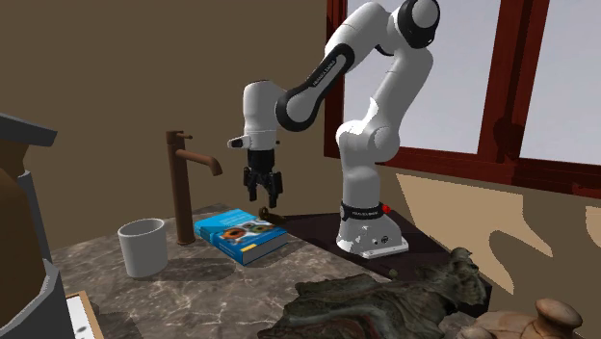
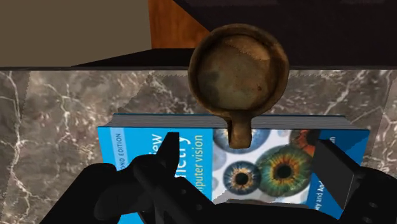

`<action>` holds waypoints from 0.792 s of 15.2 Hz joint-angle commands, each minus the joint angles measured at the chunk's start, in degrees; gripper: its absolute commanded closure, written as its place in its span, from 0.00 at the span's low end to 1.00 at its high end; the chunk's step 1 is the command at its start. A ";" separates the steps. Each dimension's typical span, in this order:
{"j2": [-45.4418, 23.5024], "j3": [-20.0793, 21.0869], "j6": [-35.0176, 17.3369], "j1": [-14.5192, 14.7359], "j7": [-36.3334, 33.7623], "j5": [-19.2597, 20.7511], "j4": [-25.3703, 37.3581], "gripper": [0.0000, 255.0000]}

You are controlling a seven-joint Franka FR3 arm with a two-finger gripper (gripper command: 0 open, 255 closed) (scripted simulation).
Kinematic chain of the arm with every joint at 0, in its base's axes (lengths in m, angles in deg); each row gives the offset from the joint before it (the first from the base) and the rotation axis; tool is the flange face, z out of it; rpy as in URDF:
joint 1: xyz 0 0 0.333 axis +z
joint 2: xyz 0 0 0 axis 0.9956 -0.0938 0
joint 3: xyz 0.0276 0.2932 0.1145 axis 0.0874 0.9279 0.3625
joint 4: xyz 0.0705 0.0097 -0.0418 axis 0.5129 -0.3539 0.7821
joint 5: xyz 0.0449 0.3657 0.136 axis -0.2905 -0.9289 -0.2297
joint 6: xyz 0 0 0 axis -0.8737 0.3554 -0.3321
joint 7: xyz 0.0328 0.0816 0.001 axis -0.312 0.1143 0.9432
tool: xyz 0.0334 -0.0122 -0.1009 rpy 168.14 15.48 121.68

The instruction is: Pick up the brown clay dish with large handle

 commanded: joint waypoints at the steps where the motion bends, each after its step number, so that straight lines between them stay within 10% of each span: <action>1: -1.71 -0.26 -2.21 0.03 0.22 0.04 -0.46 0.00; 2: -1.69 -0.25 -2.21 0.03 0.22 0.04 -0.47 0.00; 3: -1.98 -0.26 -2.32 0.09 0.20 -0.01 -0.29 1.00; 12: -1.71 -0.26 -2.22 0.03 0.22 0.04 -0.46 1.00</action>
